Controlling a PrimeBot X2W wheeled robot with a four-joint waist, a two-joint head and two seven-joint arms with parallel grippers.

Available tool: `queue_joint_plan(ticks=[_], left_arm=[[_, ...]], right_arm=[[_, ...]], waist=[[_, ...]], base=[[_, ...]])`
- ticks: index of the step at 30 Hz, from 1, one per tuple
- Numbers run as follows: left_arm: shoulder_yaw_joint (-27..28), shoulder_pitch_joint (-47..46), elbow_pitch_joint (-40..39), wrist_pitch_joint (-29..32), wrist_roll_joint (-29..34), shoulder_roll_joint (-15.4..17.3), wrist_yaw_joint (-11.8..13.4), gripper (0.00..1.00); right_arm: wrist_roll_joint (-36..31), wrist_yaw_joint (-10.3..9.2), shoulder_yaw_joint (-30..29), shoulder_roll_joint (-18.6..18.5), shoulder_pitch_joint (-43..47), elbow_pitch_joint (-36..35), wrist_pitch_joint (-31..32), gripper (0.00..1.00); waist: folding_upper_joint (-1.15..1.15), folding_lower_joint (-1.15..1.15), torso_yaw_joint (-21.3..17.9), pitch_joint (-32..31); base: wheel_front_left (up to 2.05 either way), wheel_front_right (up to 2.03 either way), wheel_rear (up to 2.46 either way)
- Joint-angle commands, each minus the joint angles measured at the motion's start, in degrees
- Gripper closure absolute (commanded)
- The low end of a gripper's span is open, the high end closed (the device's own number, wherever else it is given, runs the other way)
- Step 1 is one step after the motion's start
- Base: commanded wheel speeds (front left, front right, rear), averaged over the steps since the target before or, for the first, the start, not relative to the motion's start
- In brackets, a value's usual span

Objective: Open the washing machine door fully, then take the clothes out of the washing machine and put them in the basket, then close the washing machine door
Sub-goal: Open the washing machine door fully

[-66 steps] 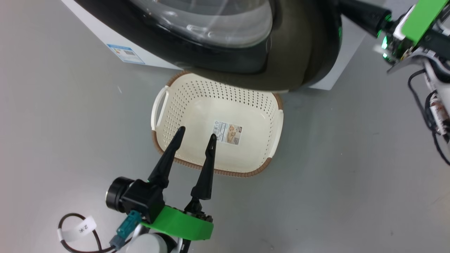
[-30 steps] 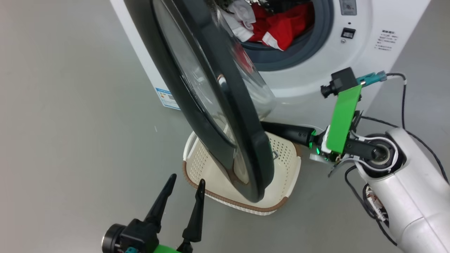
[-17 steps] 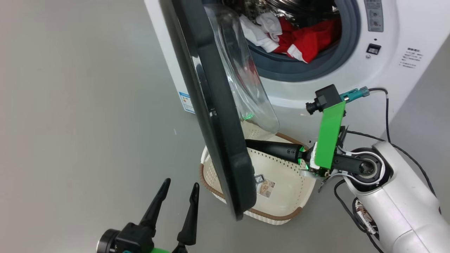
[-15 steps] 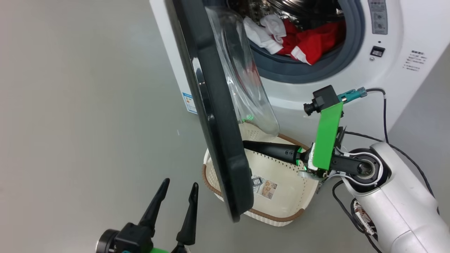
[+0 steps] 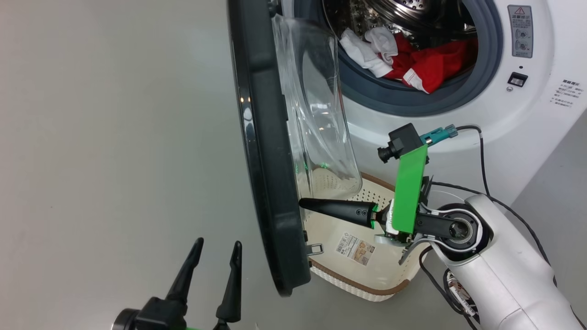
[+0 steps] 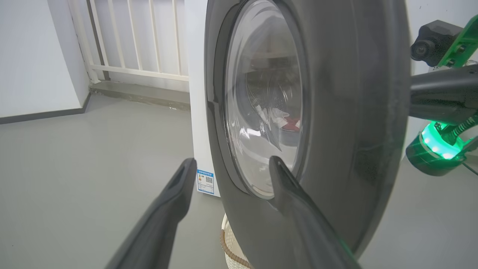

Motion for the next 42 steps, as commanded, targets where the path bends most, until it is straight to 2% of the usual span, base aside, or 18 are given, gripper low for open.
queue_joint_plan(ticks=[1,11,23,25,26,27,28,29,30,42], left_arm=[[2.2,-0.1,-2.0,-0.7,0.6,0.4,0.6,0.0],[2.8,0.7,-3.2,-0.7,0.6,0.4,1.6,0.0],[2.9,0.4,-2.7,-0.7,0.7,0.4,1.4,0.0],[2.9,0.3,-2.5,-0.7,0.6,0.4,1.3,0.0],[3.0,0.2,-2.4,-0.7,0.6,0.4,1.2,0.0],[3.0,0.1,-2.2,-0.7,0.6,0.4,1.2,0.0],[3.0,0.0,-2.1,-0.7,0.6,0.4,1.1,0.0],[3.0,-0.1,-1.9,-0.7,0.6,0.4,1.1,0.0],[3.1,-0.2,-1.7,-0.7,0.6,0.4,1.0,0.0],[4.0,-1.9,0.9,-0.7,2.2,0.4,-1.7,0.0]], right_arm=[[-1.0,0.44,1.2,1.7,-1.0,-1.3,0.4,1.0],[-0.7,0.44,2.6,2.9,-1.9,-0.8,0.1,1.0],[-1.3,0.44,2.6,2.9,-1.2,-1.1,-0.6,0.99],[-1.4,0.44,2.5,2.8,-1.0,-1.2,-1.0,0.86],[-1.5,0.44,2.4,2.7,-0.9,-1.3,-1.3,0.76],[-1.7,0.44,2.3,2.6,-0.7,-1.4,-1.6,0.59],[-1.8,0.44,2.2,2.4,-0.5,-1.5,-1.8,0.52],[-1.9,0.44,2.2,2.2,-0.2,-1.6,-2.0,0.13],[-2.0,0.44,2.2,1.9,0.2,-1.6,-2.3,0.0],[-4.1,0.44,1.5,-3.5,7.3,-2.4,-8.1,0.0]], waist=[[0.0,0.0,0.1,0.2],[0.0,0.0,0.3,0.4],[0.0,0.0,0.1,0.2],[0.0,0.0,0.1,0.1],[0.0,0.0,0.1,0.1],[0.0,0.0,0.0,0.0],[0.0,0.0,0.0,-0.1],[0.0,0.0,0.0,-0.2],[0.0,0.0,-0.1,-0.3],[0.0,0.0,-1.6,-2.1]], base=[[0.0,0.0,0.0],[0.0,0.0,0.0],[0.0,0.0,0.0],[0.0,0.0,0.0],[0.0,0.0,0.0],[0.0,0.0,0.0],[0.0,0.0,0.0],[0.0,0.0,0.0],[0.0,0.0,0.0],[0.0,0.0,0.0]])
